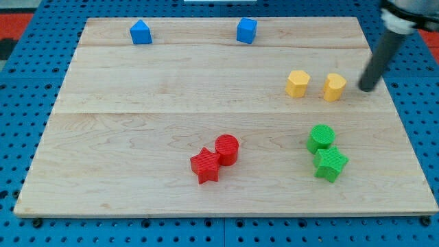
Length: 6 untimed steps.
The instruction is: Push the hexagon slightly to left
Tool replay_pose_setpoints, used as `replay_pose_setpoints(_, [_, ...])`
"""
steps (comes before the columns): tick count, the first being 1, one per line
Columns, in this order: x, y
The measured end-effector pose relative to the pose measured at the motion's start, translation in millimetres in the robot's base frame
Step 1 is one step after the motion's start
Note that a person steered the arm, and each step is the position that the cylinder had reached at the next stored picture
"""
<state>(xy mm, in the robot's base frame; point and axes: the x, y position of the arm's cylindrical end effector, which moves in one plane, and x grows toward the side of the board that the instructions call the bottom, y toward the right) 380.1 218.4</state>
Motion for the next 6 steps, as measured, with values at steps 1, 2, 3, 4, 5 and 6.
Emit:
replay_pose_setpoints(1, [-10.4, -100.6])
replay_pose_setpoints(2, [-1.1, -67.4])
replay_pose_setpoints(3, [2.1, -135.0])
replay_pose_setpoints(4, [-7.5, -201.0])
replay_pose_setpoints(5, [1.5, -210.6])
replay_pose_setpoints(6, [42.4, -245.3])
